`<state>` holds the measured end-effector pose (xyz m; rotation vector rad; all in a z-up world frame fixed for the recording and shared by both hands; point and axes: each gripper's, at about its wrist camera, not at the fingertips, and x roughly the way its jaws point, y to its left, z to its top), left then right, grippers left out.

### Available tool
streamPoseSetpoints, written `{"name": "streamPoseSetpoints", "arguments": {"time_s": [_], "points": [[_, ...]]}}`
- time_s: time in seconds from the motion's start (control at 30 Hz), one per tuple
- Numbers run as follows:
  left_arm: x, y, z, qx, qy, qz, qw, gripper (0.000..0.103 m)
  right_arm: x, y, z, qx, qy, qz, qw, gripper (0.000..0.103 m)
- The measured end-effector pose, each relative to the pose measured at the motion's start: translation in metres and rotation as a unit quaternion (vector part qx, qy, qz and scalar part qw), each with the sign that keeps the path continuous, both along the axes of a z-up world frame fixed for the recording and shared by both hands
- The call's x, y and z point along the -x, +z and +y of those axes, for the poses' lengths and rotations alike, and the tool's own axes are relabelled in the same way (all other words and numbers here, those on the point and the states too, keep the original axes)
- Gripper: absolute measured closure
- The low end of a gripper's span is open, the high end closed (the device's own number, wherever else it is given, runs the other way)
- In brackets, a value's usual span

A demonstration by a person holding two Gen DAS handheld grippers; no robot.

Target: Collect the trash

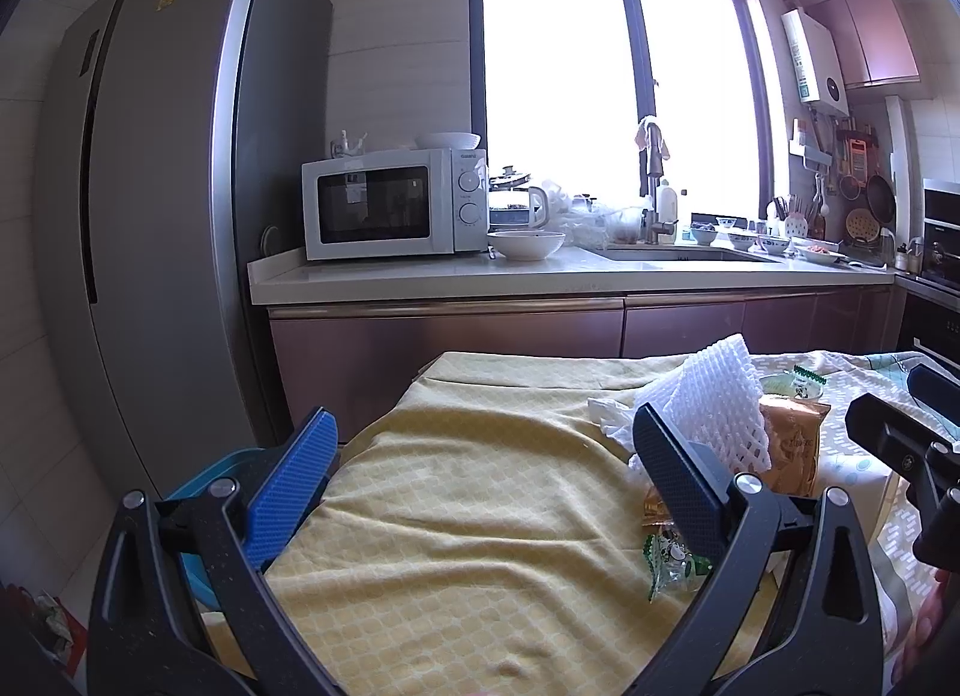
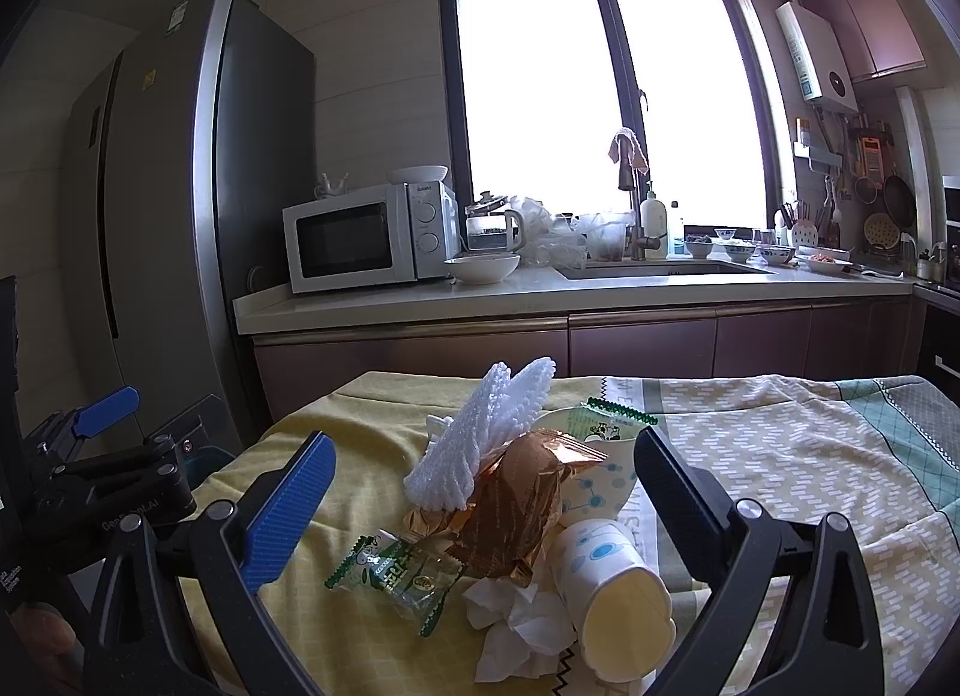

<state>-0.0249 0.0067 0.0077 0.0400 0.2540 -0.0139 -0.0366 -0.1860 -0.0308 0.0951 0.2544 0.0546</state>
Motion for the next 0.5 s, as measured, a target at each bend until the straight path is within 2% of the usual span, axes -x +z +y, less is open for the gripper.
{"name": "streamPoseSetpoints", "arguments": {"time_s": [0.5], "points": [[0.001, 0.0004, 0.0008, 0.002, 0.0, 0.0, 1.0, 0.006, 0.0006, 0.0001, -0.0017, -0.002, 0.003, 0.0, 1.0, 0.007]]}}
